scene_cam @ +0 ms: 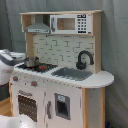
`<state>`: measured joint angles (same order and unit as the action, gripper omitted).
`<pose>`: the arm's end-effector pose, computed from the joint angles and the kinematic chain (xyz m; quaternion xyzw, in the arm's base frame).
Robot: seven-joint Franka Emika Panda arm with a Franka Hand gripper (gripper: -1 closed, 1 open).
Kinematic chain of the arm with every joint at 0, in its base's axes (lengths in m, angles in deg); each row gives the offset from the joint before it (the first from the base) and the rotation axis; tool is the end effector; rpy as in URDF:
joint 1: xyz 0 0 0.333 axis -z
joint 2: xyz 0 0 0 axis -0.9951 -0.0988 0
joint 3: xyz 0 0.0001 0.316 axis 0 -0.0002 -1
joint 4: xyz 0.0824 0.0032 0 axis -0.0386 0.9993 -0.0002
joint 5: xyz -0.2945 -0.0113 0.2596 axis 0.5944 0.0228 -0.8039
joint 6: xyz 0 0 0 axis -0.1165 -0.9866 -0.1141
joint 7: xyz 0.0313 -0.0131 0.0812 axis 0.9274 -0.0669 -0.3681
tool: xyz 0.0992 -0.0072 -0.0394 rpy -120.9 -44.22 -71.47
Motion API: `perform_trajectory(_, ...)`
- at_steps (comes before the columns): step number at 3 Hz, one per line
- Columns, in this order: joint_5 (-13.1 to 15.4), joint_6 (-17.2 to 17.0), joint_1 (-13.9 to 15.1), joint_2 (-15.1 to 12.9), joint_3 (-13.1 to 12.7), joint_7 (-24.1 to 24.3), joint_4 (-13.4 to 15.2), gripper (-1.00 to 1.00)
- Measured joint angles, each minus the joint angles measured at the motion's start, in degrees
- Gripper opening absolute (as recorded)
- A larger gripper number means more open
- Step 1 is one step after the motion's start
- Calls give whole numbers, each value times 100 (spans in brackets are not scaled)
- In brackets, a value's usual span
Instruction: Play with the kitchen
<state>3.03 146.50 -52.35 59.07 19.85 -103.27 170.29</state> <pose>0.2915 0.4264 0.5527 0.2292 0.7121 0.2967 0.5936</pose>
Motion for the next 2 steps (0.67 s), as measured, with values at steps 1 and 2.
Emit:
perform_trajectory(1,-171,-299,-374,326,-245,176,201,100)
perform_trajectory(2,-340,-607,-764,663,-493,353,407,100)
